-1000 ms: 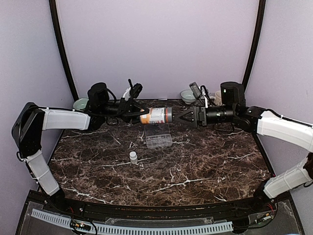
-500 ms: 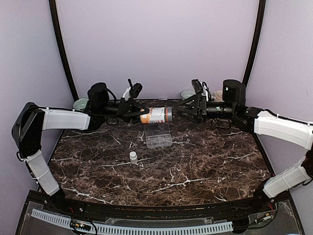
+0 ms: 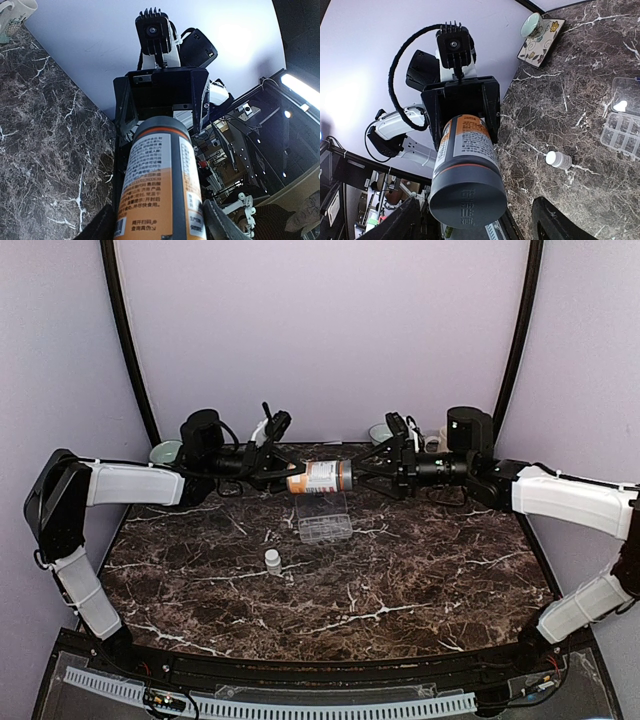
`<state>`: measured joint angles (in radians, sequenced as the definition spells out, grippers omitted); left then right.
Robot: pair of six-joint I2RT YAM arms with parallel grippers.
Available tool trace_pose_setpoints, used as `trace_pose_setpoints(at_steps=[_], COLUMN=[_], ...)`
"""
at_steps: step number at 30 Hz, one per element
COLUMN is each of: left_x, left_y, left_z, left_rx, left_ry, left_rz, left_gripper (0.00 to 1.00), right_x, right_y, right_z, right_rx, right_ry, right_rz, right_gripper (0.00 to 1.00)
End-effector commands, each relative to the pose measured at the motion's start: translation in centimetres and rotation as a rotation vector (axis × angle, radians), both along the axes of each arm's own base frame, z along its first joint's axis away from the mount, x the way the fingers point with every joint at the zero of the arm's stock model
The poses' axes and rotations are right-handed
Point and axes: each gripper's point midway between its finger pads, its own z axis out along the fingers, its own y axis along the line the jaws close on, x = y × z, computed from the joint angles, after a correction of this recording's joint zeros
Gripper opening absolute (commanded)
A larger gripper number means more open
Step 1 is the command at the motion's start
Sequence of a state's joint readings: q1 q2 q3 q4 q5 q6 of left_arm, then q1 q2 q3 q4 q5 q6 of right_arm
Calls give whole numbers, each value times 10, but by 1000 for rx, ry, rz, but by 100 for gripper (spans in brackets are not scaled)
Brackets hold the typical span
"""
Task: Sort the pills into containers
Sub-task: Unscrew the lid of the pill bottle.
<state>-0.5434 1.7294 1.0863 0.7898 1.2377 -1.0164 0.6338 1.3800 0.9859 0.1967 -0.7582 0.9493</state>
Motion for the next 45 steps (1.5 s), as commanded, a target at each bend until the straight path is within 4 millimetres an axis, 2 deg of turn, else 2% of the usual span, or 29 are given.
trace_pose_setpoints(at_steps=[1, 19, 26, 33, 38, 45], left_x=[-6, 2, 3, 6, 7, 7], left_y=[0, -4, -5, -5, -6, -6], left_z=[27, 26, 25, 24, 27, 35], left_rx=[-38, -34, -33, -36, -57, -106], left_ry=[-90, -95, -94, -93, -84, -53], left_rz=[-4, 3, 3, 20, 23, 15], left_gripper=[18, 17, 17, 16, 16, 15], right_x=[4, 1, 3, 3, 1, -2], right_y=[4, 18, 21, 23, 21, 16], right_z=[19, 13, 16, 17, 15, 10], right_rx=[47, 42, 43, 31, -1, -70], right_ry=[-33, -6, -16, -43, -66, -283], right_rz=[15, 59, 63, 85, 88, 122], right_gripper=[76, 73, 63, 47, 44, 41])
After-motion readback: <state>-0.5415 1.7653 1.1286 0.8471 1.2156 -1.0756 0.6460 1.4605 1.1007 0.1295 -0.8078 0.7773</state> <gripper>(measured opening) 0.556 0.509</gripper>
